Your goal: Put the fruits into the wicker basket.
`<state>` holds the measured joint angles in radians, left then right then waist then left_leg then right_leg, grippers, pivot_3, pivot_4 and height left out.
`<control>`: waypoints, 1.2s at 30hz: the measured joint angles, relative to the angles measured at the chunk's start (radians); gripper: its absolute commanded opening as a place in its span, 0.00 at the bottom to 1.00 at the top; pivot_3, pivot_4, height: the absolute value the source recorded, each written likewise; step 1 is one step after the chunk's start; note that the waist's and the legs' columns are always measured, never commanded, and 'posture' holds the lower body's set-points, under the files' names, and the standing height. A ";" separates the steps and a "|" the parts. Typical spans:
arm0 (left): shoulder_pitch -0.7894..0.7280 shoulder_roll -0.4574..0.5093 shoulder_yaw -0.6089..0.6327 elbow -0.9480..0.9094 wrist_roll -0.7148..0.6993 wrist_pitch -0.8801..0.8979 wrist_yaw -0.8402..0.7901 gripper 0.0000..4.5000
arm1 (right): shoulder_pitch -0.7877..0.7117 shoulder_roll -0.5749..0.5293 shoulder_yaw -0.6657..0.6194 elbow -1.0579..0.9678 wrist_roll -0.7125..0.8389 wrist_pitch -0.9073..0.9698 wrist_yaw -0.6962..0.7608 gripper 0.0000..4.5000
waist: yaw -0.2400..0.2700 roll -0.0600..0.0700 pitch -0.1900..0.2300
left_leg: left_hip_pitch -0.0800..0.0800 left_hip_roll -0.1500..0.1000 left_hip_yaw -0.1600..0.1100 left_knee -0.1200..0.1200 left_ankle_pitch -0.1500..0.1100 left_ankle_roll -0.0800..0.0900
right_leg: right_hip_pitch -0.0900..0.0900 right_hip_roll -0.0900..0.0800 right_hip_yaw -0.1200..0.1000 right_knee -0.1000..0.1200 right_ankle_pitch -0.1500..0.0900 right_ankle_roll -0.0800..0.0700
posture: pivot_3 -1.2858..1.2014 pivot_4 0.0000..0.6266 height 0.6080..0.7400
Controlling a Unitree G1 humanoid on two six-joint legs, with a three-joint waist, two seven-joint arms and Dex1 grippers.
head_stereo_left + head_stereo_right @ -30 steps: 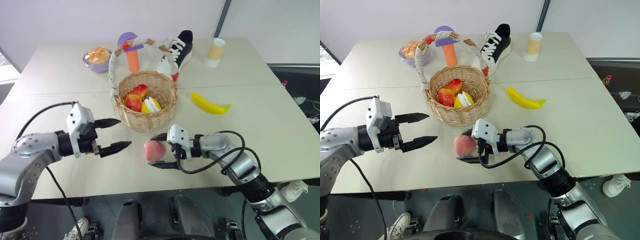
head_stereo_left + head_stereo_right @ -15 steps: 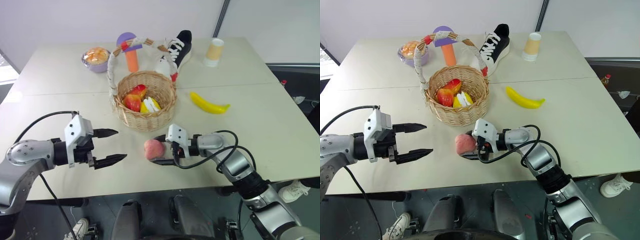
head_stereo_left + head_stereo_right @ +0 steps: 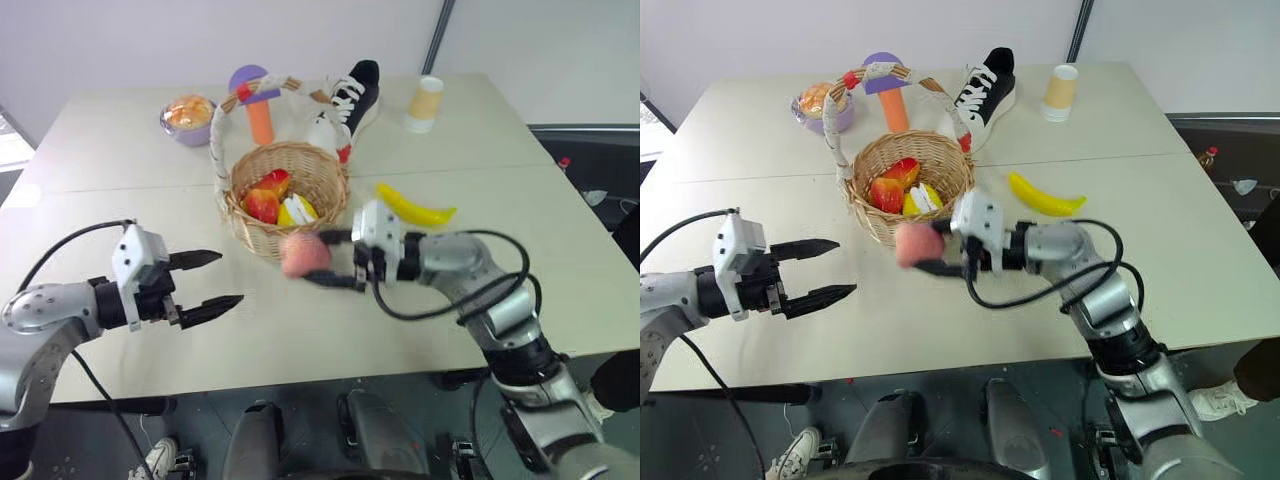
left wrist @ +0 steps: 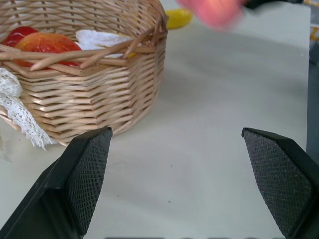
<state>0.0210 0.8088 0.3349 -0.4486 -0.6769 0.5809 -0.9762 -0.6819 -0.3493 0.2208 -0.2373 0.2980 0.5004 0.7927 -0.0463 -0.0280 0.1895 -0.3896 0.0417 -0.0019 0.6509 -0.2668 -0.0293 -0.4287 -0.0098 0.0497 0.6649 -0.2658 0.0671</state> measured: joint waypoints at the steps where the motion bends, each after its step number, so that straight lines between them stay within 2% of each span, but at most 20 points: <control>1: 0.001 -0.011 0.000 -0.002 -0.006 -0.001 0.007 1.00 | -0.035 0.019 -0.002 0.030 -0.022 0.010 -0.043 0.50 | 0.001 0.000 0.000 | 0.000 0.000 0.000 0.000 0.000 0.000 | 0.000 0.000 0.000 0.000 0.000 0.000 | 0.52 0.24 1.00; 5: -0.025 -0.054 -0.001 -0.004 -0.013 -0.004 0.061 1.00 | -0.091 0.082 0.003 0.193 -0.111 0.017 -0.176 0.50 | 0.010 -0.001 -0.001 | -0.002 -0.001 0.001 0.000 0.000 0.000 | 0.000 -0.003 0.000 -0.001 0.000 -0.001 | 0.52 0.24 1.00; 7: -0.037 -0.061 -0.001 -0.006 -0.014 -0.007 0.075 1.00 | -0.093 0.096 0.003 0.251 -0.128 0.018 -0.200 0.73 | 0.008 -0.001 -0.001 | -0.002 -0.003 0.001 0.000 0.000 0.000 | -0.001 -0.004 0.000 -0.001 0.000 0.000 | 0.52 0.24 1.00; 10: -0.037 -0.072 -0.002 -0.010 -0.019 -0.007 0.094 1.00 | -0.097 0.098 0.001 0.270 -0.135 0.018 -0.209 0.99 | 0.003 -0.001 -0.001 | -0.002 -0.003 0.000 -0.001 0.000 0.000 | -0.001 -0.005 0.000 -0.001 0.000 0.000 | 0.52 0.24 1.00; 14: -0.039 -0.079 -0.009 -0.040 -0.022 -0.007 0.113 1.00 | -0.096 0.095 -0.004 0.241 -0.126 0.013 -0.201 0.99 | 0.002 0.000 0.000 | -0.002 -0.002 -0.001 -0.001 0.000 0.000 | -0.001 -0.004 0.000 -0.001 0.000 0.000 | 0.52 0.24 1.00; 16: -0.055 -0.088 -0.025 -0.051 -0.022 -0.007 0.128 1.00 | -0.058 0.050 -0.026 0.147 -0.090 0.001 -0.150 0.99 | 0.007 0.000 0.000 | -0.003 -0.002 -0.001 -0.001 0.000 0.000 | -0.001 -0.003 -0.001 -0.001 0.000 0.000 | 0.52 0.24 1.00; 18: -0.067 -0.096 -0.050 -0.066 -0.020 -0.007 0.140 1.00 | 0.011 -0.041 -0.075 0.020 -0.028 -0.005 -0.068 0.99 | 0.017 0.000 0.000 | -0.003 -0.002 -0.001 -0.001 0.000 0.000 | 0.001 -0.004 -0.001 -0.002 0.000 0.000 | 0.52 0.24 1.00; 21: -0.131 -0.120 -0.163 -0.090 0.040 -0.008 0.183 1.00 | 0.143 -0.239 -0.148 -0.081 0.010 0.029 0.020 0.99 | 0.034 -0.001 -0.001 | -0.002 -0.007 -0.001 0.000 0.000 0.000 | 0.004 -0.006 -0.001 -0.004 0.000 0.001 | 0.52 0.24 1.00; 24: -0.207 -0.188 -0.329 -0.100 0.148 -0.031 0.242 1.00 | 0.199 -0.339 -0.169 0.005 -0.047 0.064 0.003 0.99 | 0.028 -0.001 -0.001 | -0.002 -0.009 0.002 0.000 0.000 0.000 | 0.004 -0.007 0.001 -0.006 0.000 0.001 | 0.52 0.24 1.00; 28: -0.284 -0.298 -0.455 -0.092 0.236 -0.054 0.312 1.00 | 0.174 -0.343 -0.129 0.196 -0.164 0.029 -0.069 0.99 | 0.000 -0.001 -0.001 | 0.001 -0.006 0.002 -0.001 0.000 0.000 | 0.003 -0.002 0.003 -0.003 0.000 0.001 | 0.52 0.24 1.00; 32: -0.295 -0.321 -0.514 -0.092 0.267 -0.058 0.331 1.00 | 0.113 -0.319 -0.086 0.396 -0.251 -0.038 -0.119 0.99 | -0.003 0.000 0.000 | 0.000 -0.006 0.001 -0.002 0.000 0.000 | 0.001 0.000 0.004 -0.001 0.000 0.001 | 0.52 0.24 1.00; 36: -0.289 -0.317 -0.516 -0.092 0.282 -0.059 0.335 1.00 | 0.041 -0.276 -0.061 0.564 -0.306 -0.145 -0.136 0.99 | 0.002 0.000 0.000 | 0.000 -0.006 0.001 -0.001 0.000 0.000 | 0.001 -0.001 0.003 -0.001 0.000 0.001 | 0.52 0.24 1.00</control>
<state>-0.2685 0.4919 -0.1814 -0.5403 -0.3953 0.5222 -0.6411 -0.6407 -0.6250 0.1599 0.3263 -0.0084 0.3554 0.6570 -0.0446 -0.0282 0.1891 -0.3900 0.0359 -0.0007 0.6498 -0.2668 -0.0289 -0.4281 -0.0108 0.0530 0.6642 -0.2659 0.0679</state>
